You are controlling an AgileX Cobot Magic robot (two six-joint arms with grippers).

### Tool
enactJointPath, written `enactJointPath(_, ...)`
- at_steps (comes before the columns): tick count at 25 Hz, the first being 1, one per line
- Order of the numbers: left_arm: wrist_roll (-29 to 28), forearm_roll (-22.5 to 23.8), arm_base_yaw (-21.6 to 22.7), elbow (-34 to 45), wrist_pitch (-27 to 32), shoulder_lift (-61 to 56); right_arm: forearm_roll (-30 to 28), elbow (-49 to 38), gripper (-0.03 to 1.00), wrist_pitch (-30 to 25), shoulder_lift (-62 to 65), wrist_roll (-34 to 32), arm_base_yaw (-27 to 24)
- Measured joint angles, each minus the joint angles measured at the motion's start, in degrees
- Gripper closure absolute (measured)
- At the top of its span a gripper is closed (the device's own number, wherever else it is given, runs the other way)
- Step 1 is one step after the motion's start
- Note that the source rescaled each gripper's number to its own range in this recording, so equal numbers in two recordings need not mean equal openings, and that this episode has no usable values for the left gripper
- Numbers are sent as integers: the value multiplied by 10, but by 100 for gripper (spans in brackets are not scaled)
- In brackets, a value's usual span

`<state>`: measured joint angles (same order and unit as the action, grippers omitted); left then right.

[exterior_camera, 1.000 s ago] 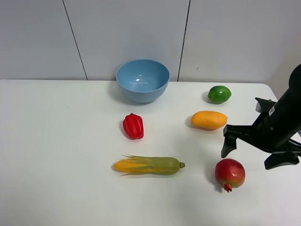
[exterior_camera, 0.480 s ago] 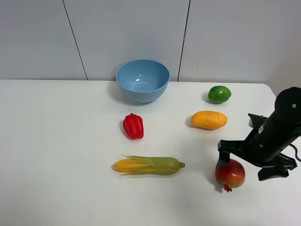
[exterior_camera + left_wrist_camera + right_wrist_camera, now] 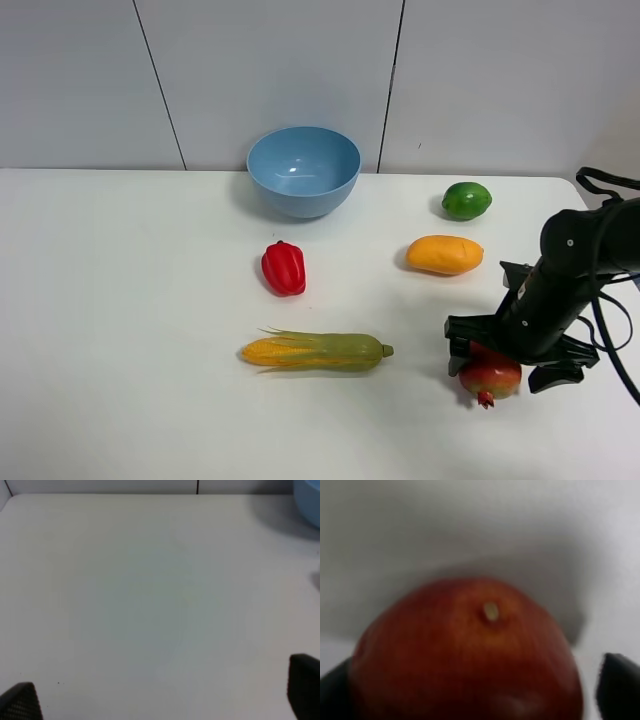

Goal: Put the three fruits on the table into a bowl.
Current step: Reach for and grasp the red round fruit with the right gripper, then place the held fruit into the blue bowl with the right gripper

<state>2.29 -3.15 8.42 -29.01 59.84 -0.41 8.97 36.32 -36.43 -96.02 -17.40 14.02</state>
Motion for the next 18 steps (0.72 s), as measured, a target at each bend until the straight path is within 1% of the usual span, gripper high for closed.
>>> enactJointPath(1,0,0,0,0,0,0,0,0,70,7,-1,2,0)
enactJointPath(4,0,0,0,0,0,0,3,0,71,19,2,2,0)
enactJointPath(7,0,0,0,0,0,0,9,17,71,-4,36,4,13)
enactJointPath(9,0,0,0,0,0,0,12,53,71,-16,78,18,28)
enactJointPath(11,0,0,0,0,0,0,12,106,71,-11,108,38,43)
enactJointPath(14,0,0,0,0,0,0,-17,204,71,36,118,53,65)
enactJointPath(17,0,0,0,0,0,0,-56,303,71,99,78,54,74)
enactJointPath(18,0,0,0,0,0,0,-63,340,71,110,52,54,74)
